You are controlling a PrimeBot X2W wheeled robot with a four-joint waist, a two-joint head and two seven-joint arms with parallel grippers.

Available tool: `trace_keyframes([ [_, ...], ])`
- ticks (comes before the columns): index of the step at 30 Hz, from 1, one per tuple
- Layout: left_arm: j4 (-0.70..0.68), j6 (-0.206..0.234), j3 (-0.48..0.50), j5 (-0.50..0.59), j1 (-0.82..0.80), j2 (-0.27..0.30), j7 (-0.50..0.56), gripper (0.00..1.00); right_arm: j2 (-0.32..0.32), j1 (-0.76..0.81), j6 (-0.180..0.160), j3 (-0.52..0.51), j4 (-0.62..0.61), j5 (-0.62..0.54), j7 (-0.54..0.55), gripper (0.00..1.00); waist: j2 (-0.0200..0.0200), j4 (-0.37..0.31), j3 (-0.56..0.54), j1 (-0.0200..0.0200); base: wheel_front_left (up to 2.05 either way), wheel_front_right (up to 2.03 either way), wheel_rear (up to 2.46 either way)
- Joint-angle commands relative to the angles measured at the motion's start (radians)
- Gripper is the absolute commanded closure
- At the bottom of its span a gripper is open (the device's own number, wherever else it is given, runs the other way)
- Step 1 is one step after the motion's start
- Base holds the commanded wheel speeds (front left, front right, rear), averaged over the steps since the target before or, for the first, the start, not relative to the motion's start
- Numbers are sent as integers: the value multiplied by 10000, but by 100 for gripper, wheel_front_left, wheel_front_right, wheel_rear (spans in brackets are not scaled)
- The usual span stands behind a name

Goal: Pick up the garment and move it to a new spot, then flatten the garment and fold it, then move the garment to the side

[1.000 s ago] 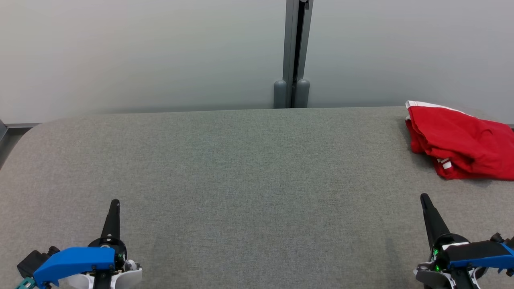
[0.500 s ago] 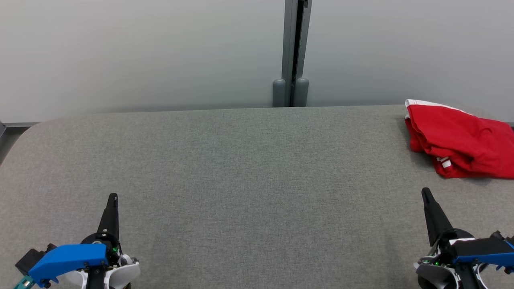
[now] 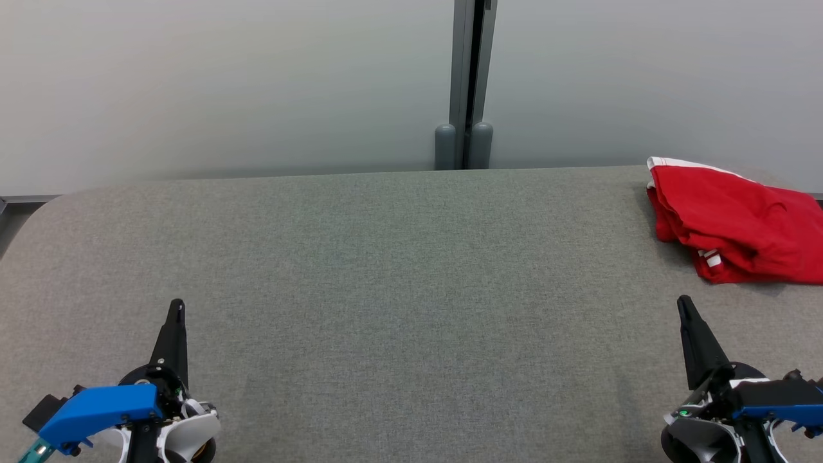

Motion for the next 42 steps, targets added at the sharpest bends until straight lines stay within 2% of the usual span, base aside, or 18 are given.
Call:
trace_keyframes([
  [1, -89, -95, 43, -206, -128, -30, 65, 100, 20, -151, 4, -46, -41, 215, 40, 100, 0, -4, 6, 1, 0, 0, 0],
  [42, -81, -71, 35, -172, -120, -27, 59, 100, 17, -142, 4, -38, -37, 177, 38, 100, 0, -4, 6, 1, 0, 0, 0],
])
